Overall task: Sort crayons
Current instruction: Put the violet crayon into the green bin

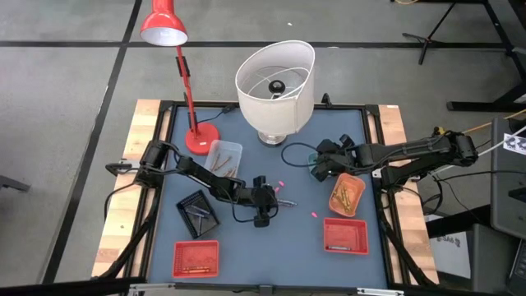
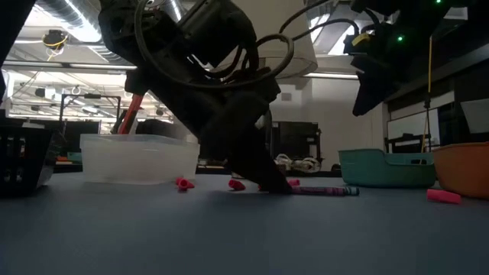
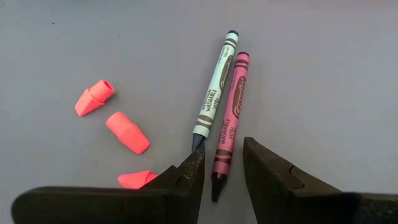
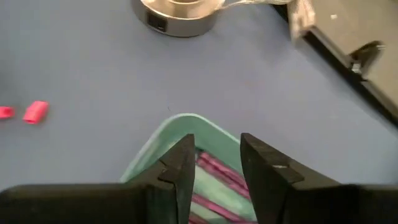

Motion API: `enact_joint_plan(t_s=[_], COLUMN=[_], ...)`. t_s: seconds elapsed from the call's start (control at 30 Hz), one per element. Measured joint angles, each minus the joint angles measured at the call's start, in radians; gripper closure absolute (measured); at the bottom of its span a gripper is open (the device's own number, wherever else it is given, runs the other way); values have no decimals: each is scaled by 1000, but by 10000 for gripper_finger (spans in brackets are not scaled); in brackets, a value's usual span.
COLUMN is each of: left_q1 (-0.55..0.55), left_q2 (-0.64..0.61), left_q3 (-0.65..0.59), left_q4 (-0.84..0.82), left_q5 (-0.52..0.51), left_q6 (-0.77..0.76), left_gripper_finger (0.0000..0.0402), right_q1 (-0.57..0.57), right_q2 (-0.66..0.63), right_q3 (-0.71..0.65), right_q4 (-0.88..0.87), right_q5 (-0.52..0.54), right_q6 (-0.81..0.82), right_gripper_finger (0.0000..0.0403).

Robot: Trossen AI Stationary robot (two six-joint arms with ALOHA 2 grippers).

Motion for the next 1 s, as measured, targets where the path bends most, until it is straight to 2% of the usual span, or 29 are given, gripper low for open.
enact_joint_plan(t_s=[0.3, 0.43, 0.7, 0.87, 1.0], left_q1=[0, 0, 0, 0, 0], left_q2=[0, 0, 0, 0, 0], left_q3=[0, 0, 0, -1, -1], left_q4=[-5, -6, -5, -3, -3], left_q5=[0, 0, 0, 0, 0], left_q6=[0, 0, 0, 0, 0], left_gripper_finger=[308, 308, 308, 308, 308], right_q1=[1, 15, 193, 338, 437], right_q2=[0, 0, 0, 0, 0], right_q3=[0, 0, 0, -1, -39], right_q4=[164, 190, 204, 204, 278], right_q5=[-201, -224, -162, -35, 72], right_q6=[1, 1, 24, 113, 126], right_gripper_finger=[276, 276, 276, 276, 276])
